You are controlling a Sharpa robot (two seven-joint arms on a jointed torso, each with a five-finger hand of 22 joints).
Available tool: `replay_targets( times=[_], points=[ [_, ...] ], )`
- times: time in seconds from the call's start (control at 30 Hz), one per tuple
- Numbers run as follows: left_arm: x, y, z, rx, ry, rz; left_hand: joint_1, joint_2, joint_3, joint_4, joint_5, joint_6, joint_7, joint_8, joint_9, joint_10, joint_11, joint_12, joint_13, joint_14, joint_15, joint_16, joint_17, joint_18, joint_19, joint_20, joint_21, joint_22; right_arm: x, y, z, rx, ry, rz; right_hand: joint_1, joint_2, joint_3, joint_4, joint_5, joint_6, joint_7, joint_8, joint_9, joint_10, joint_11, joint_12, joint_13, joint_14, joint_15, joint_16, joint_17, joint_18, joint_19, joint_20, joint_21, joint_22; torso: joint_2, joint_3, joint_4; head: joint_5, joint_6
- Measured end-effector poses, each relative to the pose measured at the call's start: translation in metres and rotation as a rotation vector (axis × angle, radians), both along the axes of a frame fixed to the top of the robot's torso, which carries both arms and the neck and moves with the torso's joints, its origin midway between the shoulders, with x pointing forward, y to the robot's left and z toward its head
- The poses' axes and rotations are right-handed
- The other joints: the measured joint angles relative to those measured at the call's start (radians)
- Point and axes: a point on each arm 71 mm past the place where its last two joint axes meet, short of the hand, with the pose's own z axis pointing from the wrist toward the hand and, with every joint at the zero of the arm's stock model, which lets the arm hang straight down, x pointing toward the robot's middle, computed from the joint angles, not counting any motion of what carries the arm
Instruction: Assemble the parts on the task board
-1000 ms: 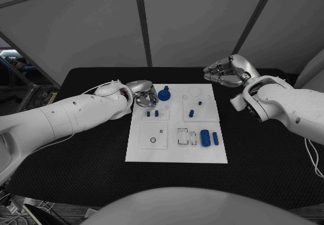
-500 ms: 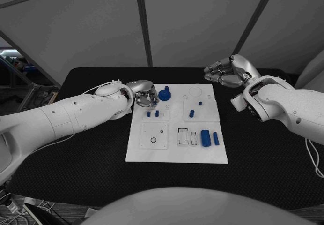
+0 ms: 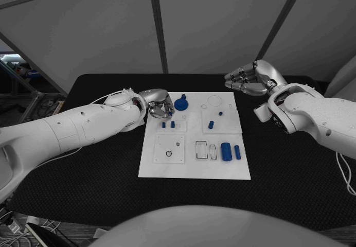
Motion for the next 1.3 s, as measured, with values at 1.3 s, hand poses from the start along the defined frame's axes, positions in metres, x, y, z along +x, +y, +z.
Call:
replay_targets(
  times=[1.3],
  points=[
    [-0.0004, -0.0001, 0.0002, -0.003, -0.003, -0.007, -0.023, -0.015, -0.020, 0.009, 0.005, -0.040, 0.001, 0.000, -0.018, 0.000, 0.000, -0.008, 0.013, -0.007, 0.000, 0.000, -0.008, 0.000, 0.000, 0.000, -0.008, 0.001, 0.0007, 0.0006, -0.0003, 0.000, 0.000, 0.000, 0.000, 0.000, 0.000, 0.000, 0.000, 0.000, 0.000, 0.000, 0.000, 0.000, 0.000, 0.000, 0.000, 0.000, 0.000, 0.000, 0.000, 0.000, 0.000, 0.000, 0.000, 0.000, 0.000, 0.0004, -0.0004, -0.001, 0.000]
  ],
)
